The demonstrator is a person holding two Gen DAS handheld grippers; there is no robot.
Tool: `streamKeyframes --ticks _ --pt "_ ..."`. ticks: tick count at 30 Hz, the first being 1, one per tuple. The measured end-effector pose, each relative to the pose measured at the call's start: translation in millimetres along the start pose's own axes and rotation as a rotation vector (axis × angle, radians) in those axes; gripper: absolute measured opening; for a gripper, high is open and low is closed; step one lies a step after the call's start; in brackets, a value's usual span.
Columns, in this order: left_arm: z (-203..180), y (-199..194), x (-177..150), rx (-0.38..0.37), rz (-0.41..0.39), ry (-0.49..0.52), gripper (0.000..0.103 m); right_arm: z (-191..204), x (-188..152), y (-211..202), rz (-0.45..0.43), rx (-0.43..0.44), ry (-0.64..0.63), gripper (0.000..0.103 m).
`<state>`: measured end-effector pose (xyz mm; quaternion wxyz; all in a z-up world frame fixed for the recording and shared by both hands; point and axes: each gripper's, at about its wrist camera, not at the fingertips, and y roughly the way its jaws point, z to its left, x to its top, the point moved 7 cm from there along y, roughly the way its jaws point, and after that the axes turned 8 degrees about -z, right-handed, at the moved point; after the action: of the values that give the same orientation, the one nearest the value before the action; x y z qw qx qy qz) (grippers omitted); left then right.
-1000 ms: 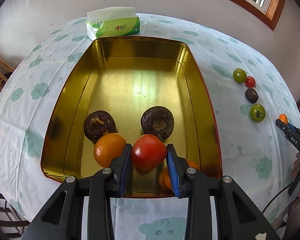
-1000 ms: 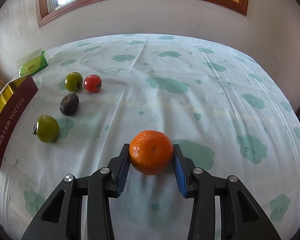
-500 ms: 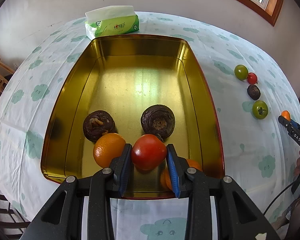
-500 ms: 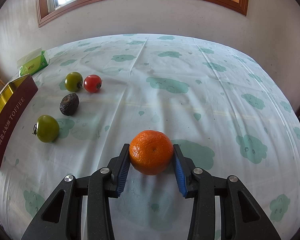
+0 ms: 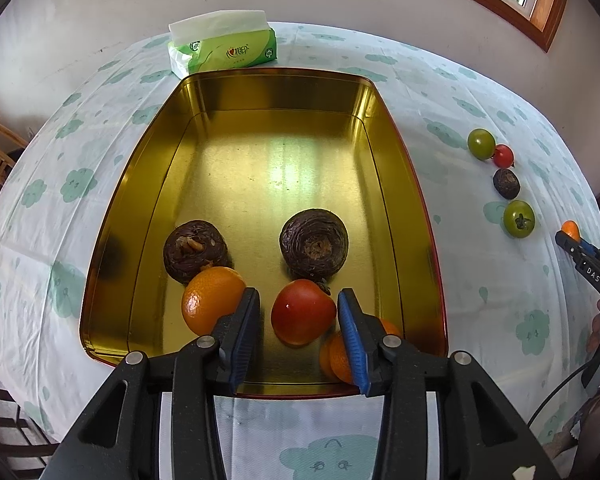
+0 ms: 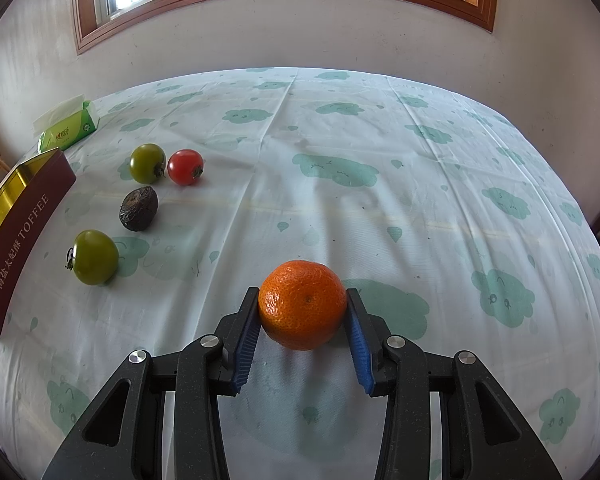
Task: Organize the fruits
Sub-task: 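Open the left tool to release the tomato into the tin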
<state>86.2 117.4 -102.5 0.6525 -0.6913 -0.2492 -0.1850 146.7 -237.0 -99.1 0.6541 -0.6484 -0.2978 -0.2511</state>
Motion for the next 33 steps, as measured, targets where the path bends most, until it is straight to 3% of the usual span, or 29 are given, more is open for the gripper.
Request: streamKeyframes --ticks 16,33 --pt "0 -15 7 -0.008 -0.043 0.000 0.040 0 0 0 0.000 -0.001 0.000 0.042" --pt "30 -39 12 0.055 -0.117 -0.037 0.049 0 0 0 0.000 -0.003 -0.002 0.042"
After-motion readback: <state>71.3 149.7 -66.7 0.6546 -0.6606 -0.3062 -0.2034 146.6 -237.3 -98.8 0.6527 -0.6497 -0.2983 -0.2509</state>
